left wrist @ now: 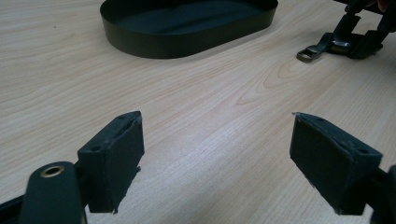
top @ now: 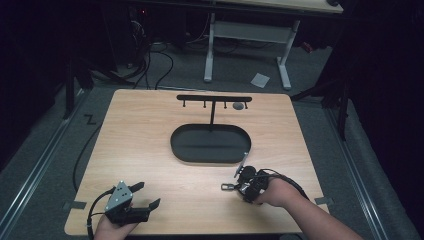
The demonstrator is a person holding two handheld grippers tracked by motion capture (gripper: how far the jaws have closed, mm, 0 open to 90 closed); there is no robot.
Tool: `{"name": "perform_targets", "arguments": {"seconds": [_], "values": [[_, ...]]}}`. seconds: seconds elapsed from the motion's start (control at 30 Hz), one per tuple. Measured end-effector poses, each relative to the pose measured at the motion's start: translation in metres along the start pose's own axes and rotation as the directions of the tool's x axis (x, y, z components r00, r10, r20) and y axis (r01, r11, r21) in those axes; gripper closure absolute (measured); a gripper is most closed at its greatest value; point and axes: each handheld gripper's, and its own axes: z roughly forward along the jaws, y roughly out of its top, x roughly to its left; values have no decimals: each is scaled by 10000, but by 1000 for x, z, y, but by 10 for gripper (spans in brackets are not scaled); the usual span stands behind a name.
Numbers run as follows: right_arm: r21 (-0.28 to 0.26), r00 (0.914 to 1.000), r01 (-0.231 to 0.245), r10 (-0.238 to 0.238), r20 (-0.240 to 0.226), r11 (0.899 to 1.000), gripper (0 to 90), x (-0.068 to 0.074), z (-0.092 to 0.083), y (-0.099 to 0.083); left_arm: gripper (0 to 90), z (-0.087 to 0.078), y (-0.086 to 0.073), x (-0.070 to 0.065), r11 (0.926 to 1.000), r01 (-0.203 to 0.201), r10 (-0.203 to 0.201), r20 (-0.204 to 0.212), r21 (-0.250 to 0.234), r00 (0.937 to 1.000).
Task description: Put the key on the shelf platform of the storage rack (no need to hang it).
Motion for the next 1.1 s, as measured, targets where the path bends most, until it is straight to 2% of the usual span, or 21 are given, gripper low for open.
{"name": "perform_targets", "arguments": {"seconds": [0.3, 0.43, 0.67, 0.87, 1.1], "values": [[91, 9998, 200, -201, 92, 9998, 488, 2, -1, 1, 185, 0, 0, -1, 10000, -38, 38, 51, 57, 10000], [-9, 9995, 278, -278, 132, 9996, 488, 4, -14, 2, 186, 0, -1, -2, 10000, -75, 75, 70, 60, 9999], [-271, 9996, 208, -202, 205, 9994, 488, -2, -42, 4, 186, 1, -1, -3, 9999, -108, 107, 125, 90, 9999], [-259, 9994, 80, -72, 333, 9996, 488, -8, -57, 9, 186, 0, -1, -2, 9999, -93, 92, 132, 75, 9999], [-360, 9983, 151, -130, 574, 9992, 488, -13, -75, 16, 187, 1, 0, -3, 9999, -114, 113, 162, 84, 9998]]}}
